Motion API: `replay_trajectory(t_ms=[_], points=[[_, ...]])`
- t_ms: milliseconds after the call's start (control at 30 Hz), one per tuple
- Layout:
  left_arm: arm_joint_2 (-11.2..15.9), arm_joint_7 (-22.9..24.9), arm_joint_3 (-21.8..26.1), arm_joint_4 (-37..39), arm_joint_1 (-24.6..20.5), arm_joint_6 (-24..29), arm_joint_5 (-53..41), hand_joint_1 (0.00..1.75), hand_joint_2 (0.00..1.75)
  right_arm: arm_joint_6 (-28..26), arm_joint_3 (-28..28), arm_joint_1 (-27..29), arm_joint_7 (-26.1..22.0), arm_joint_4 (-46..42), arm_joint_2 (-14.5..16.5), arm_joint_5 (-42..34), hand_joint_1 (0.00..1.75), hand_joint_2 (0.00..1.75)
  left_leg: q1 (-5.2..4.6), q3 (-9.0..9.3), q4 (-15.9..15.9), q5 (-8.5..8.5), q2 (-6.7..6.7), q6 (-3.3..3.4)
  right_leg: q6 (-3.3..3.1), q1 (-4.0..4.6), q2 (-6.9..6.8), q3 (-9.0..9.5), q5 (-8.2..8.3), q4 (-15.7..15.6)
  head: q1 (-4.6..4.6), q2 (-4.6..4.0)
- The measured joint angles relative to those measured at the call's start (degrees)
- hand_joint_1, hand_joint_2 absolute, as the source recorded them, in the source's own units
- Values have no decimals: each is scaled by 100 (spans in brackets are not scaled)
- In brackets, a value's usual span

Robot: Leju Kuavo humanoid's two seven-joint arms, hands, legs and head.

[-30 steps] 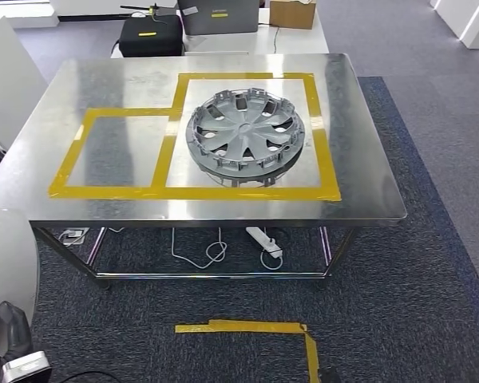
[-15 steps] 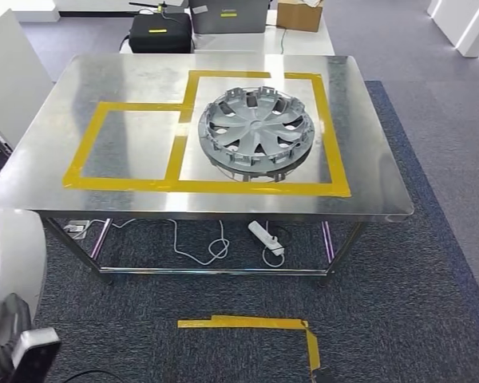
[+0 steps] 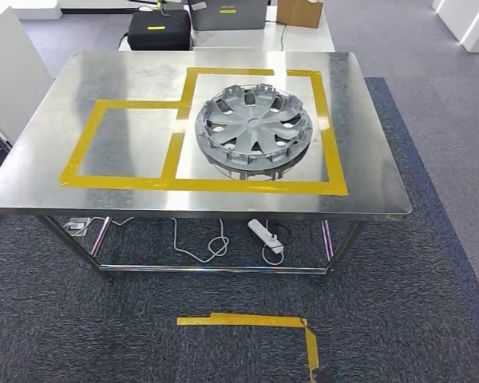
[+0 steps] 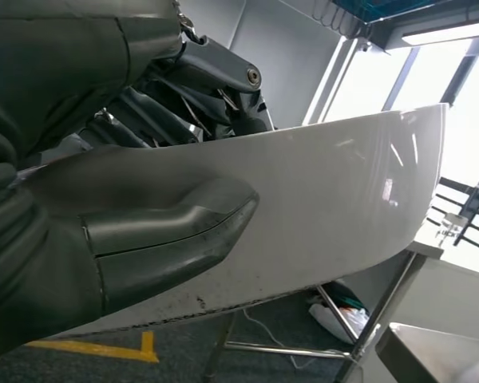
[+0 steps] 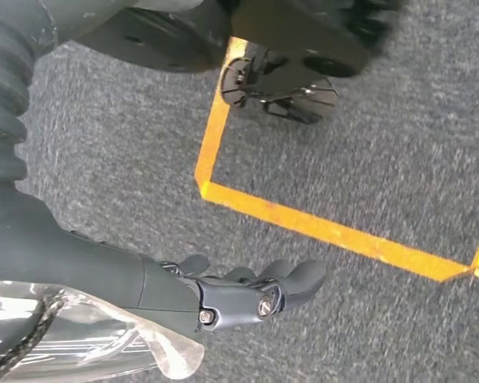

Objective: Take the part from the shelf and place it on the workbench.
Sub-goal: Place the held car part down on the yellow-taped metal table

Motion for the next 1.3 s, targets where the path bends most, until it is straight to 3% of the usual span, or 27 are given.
replay_trajectory(t_ms=[67,167,233,333,367,400,433,500,567,667,733,800,867,900,933,1000,1033,1100,1133,1200,1267,1300], points=[[-12,-3,62,8,-22,0,-5,175,175,-2,15,-16,0,23,-10,0,0,175,-3,-26,92,-70,-7,-91,-56,8,13,264,80,-465,3,0],[-19,-9,117,11,-54,0,-8,175,175,-6,30,-10,0,55,-14,0,0,175,0,-39,146,-120,-11,-176,-195,24,26,287,13,-463,5,0],[-19,-9,137,13,-67,0,-8,175,175,-8,34,-12,0,69,-14,0,0,175,13,-119,360,-263,-12,-222,-270,14,26,314,-11,-459,-8,0],[-20,-9,168,24,-78,0,-8,175,175,-10,38,-20,0,76,-14,-2,0,175,18,-690,1465,-716,-13,-263,-349,33,21,366,-63,-461,-21,0],[-21,-9,179,32,-77,-1,-8,175,175,-10,39,-18,0,80,-15,-2,0,175,17,-880,1778,-781,-13,-259,-362,46,22,387,-84,-460,-19,0],[-22,-9,188,41,-77,-2,-8,175,175,-10,39,-13,0,84,-15,-3,0,175,16,-981,1895,-732,-13,-245,-369,59,24,414,-107,-460,-19,0],[-23,-11,197,48,-77,-8,-8,175,175,-10,39,-11,0,88,-16,-3,0,175,12,-978,1792,-573,-14,-221,-371,71,30,453,-134,-459,-19,0],[-22,-30,215,53,-81,-27,-9,175,175,-10,46,-13,-1,96,-16,-5,0,175,-8,-730,1118,-95,-19,-138,-364,90,42,528,-199,-463,-18,0],[-21,-60,231,56,-91,-47,-15,175,175,-11,60,-25,-4,108,-16,-11,0,175,-40,-487,538,115,-23,-67,-323,115,50,576,-262,-463,-13,0],[-26,-86,259,60,-108,-56,-19,175,175,-13,78,-27,-8,122,-19,-24,0,175,-53,-411,334,37,-38,-24,-207,118,36,601,-264,-434,-8,0],[-33,-91,274,60,-111,-57,-19,175,175,-14,81,-28,-12,129,-21,-30,0,175,-31,-346,284,28,-49,17,-143,111,26,522,-345,-263,5,0],[-43,-95,280,61,-119,-59,-19,175,175,-16,83,-41,-17,131,-27,-34,0,175,-19,-299,265,10,-48,55,-101,104,25,188,-594,311,30,0],[-57,-108,290,62,-125,-68,-15,175,175,-16,83,-37,-26,133,-35,-37,0,175,-21,-278,267,-23,-48,79,-66,99,25,-293,-820,1021,40,0],[-67,-123,296,62,-126,-74,-5,175,175,-16,83,-29,-38,134,-39,-40,0,175,-22,-254,267,-47,-50,83,-56,98,24,-458,-811,1190,39,0],[-72,-139,303,61,-129,-83,6,175,175,-16,83,-25,-49,135,-42,-44,0,175,-21,-217,268,-76,-52,79,-53,97,23,-519,-678,1146,41,0],[-79,-159,311,61,-135,-107,11,175,175,-16,84,-26,-52,136,-51,-50,0,175,-20,-111,267,-154,-53,55,-78,97,14,-343,-150,498,42,0],[-82,-161,313,60,-140,-118,4,175,175,-17,85,-29,-42,141,-57,-51,0,175,-24,-64,274,-195,-54,32,-103,102,9,-222,13,144,40,0],[-91,-165,318,61,-148,-128,-10,175,175,-16,86,-32,-28,150,-69,-52,0,175,-37,-30,292,-258,-55,-35,-188,118,-5,-58,72,-248,44,1],[-97,-173,322,61,-151,-128,-15,175,175,-16,86,-26,-27,155,-75,-54,0,175,-45,-16,307,-268,-57,-69,-235,125,-9,-46,15,-280,44,1],[-107,-191,331,62,-157,-126,-22,175,175,-17,85,-10,-32,161,-84,-57,0,175,-45,15,368,-291,-57,-126,-319,107,-4,36,55,-321,41,0],[-109,-205,342,62,-172,-125,-25,175,175,-17,85,-21,-39,166,-89,-60,0,175,-31,-99,688,-419,-58,-182,-378,84,2,145,33,-343,26,0],[-111,-209,348,62,-179,-125,-25,175,175,-16,86,-28,-42,168,-90,-61,0,175,-20,-252,988,-542,-58,-213,-399,81,2,177,10,-349,18,0]])
